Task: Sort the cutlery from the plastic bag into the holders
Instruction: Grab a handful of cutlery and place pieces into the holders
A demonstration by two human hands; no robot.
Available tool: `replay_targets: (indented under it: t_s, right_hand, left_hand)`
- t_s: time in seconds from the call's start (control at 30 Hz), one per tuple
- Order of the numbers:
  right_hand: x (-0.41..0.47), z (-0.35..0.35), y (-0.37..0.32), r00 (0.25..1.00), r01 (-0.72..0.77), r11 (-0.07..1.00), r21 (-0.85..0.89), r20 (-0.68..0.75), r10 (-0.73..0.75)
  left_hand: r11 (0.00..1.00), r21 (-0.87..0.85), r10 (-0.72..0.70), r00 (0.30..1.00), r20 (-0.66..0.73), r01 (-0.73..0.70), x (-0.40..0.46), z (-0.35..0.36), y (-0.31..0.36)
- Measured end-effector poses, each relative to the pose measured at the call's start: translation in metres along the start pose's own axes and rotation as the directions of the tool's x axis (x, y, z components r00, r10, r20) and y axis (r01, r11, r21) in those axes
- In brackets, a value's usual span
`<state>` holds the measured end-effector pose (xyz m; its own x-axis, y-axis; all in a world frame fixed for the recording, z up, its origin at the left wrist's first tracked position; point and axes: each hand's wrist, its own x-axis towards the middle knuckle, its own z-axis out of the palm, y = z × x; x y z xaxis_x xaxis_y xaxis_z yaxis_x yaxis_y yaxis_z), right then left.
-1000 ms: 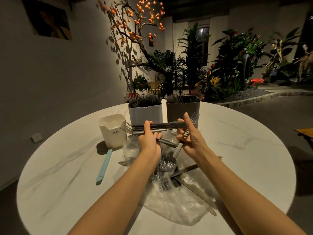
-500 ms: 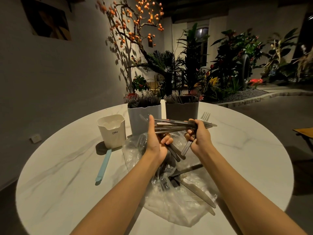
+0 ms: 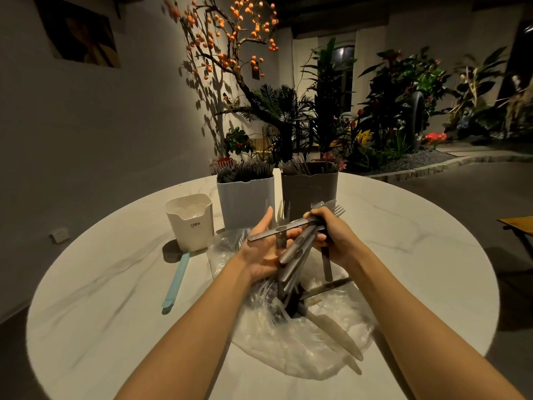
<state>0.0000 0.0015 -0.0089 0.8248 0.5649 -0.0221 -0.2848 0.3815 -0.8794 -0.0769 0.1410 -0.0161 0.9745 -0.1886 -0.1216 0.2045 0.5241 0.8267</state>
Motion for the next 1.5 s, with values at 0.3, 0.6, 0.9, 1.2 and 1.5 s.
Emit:
replay_targets:
  t_s: [0.3, 0.6, 0.9, 1.2, 1.5]
  right_hand:
    - [0.002, -0.002, 0.007, 0.989, 0.096, 0.959, -0.268, -0.082, -0.122]
    - [0.002, 0.004, 0.005, 0.989, 0.051, 0.986, -0.159, -0.131, -0.072]
    - [0.001, 0.016, 0.012, 0.99, 0.042, 0.972, -0.231, -0.119, -0.071]
    - [-0.002, -0.002, 0.002, 0.996, 0.078, 0.865, -0.496, 0.078, -0.045]
    - [-0.02, -0.016, -0.021, 0.807, 0.159, 0.394, -0.905, 0.349, 0.476]
  left_hand:
    - [0.916, 0.395, -0.074, 0.997, -0.003, 0.069, 0.0, 0.004, -0.001]
    - [0.905, 0.425, 0.077, 0.99, -0.121, -0.019, 0.006, 0.014, -0.007]
    - [0.825, 0.562, 0.251, 0.933, -0.257, -0.067, 0.007, 0.019, -0.011]
    - [0.807, 0.587, 0.296, 0.904, -0.309, -0.064, 0.0, 0.02, -0.006]
    - [0.812, 0.583, 0.291, 0.877, -0.382, -0.015, 0.0, 0.009, 0.002]
